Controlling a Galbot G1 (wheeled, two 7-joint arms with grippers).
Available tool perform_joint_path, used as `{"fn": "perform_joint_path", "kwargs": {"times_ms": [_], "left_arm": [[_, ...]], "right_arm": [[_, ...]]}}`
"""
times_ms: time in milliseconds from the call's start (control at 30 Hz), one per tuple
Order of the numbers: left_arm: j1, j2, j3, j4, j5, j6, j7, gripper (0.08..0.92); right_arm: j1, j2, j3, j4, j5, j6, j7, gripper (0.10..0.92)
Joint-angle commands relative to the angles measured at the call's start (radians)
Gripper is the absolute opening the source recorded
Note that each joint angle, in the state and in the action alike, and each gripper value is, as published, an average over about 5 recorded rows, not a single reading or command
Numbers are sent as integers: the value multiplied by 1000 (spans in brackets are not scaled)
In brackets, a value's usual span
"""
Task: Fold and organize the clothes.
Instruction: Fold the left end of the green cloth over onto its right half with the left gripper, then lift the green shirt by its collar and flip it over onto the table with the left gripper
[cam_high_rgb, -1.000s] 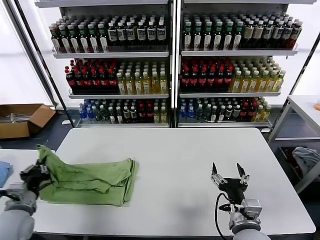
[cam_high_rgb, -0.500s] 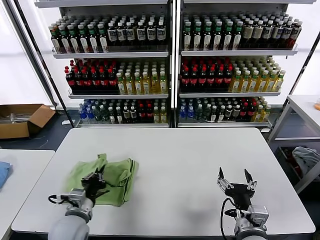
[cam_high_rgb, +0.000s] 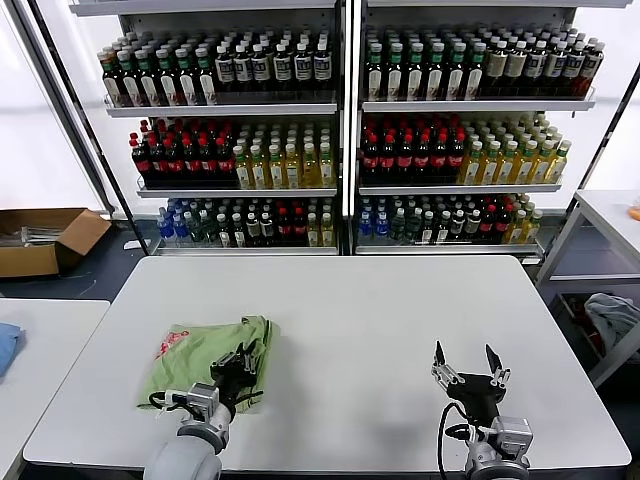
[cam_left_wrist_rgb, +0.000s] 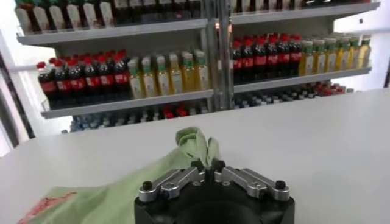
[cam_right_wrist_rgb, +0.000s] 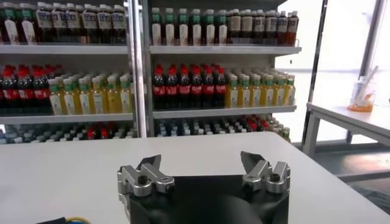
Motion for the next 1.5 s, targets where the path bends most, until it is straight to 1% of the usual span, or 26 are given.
{"fn": "perform_joint_path", "kwargs": {"times_ms": [33,233,400,500,600,700,800,867,933,1000,1067,1167,1267,1500], "left_arm": [[-17,-45,38,149,104,-80,23,276],[-21,-69,47,183,109,-108,22,450],[-11,-74,60,143,70,-136,22,597],[5,-73,81,66,-64,-167,32,684],[19,-73,98,-45,-229,-185,45,764],[21,-67,91,-168,-393,-177,40,812],[5,-50,33,-263,-557,-148,-5,821],[-10,-19,-39,-274,-573,-118,-45,822],[-15,33,-130,-243,-515,-84,-74,823],[-6,100,-222,-192,-436,-55,-84,823],[15,166,-311,-133,-374,-40,-74,823],[51,230,-412,-62,-350,-38,-47,823],[82,247,-450,-22,-358,-42,-20,823],[90,204,-422,38,-363,-44,11,823]], "right_arm": [[-6,-2,-1,0,-1,4,-1,823],[-5,-4,-5,-5,-1,8,-1,823],[-2,-3,-14,-14,-2,10,0,823],[3,0,-20,-20,-3,10,-1,823],[12,0,-25,-23,-3,7,-1,823],[23,-2,-31,-25,-3,2,-1,823],[36,-8,-40,-25,0,-3,-1,823],[45,-14,-48,-26,4,-5,-2,823],[52,-19,-57,-28,9,-5,-3,823],[63,-23,-68,-32,12,-5,-3,823],[73,-24,-78,-38,12,-7,-3,823],[86,-24,-94,-44,12,-9,-2,823],[93,-23,-107,-47,11,-11,-2,823],[91,-25,-108,-39,10,-17,-2,823]]}}
